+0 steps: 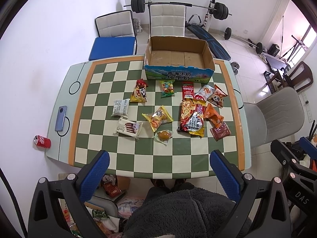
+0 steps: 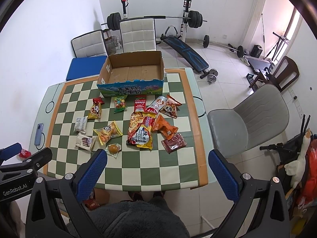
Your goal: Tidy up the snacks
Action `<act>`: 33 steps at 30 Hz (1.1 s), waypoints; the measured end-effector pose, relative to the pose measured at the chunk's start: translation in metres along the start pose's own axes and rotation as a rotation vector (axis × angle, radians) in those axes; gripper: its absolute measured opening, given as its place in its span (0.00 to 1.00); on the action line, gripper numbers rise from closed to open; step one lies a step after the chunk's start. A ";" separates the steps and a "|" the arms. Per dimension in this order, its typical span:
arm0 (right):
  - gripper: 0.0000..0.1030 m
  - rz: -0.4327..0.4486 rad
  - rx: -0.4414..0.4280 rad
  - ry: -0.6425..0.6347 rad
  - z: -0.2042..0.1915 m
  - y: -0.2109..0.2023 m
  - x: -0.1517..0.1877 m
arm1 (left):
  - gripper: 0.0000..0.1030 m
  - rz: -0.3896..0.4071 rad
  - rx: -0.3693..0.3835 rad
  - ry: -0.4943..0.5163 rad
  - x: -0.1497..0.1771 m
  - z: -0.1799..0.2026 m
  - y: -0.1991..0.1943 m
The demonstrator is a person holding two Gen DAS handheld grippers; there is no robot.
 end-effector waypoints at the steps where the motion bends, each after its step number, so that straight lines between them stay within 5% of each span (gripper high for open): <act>1: 1.00 -0.001 0.001 0.001 -0.001 0.003 0.001 | 1.00 0.000 0.000 0.003 0.000 0.000 0.001; 33: 1.00 0.001 0.001 0.003 -0.008 0.010 0.003 | 1.00 0.008 -0.001 0.001 0.002 0.001 0.000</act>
Point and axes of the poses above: each gripper's, at about its wrist camera, not at the fingertips, and y roughly the way its jaws point, z to its right, x to its underside, the point moved 2 cm from there along y, roughly the way its jaws point, and after that the axes turned 7 degrees about -z, right-handed, at the moved point
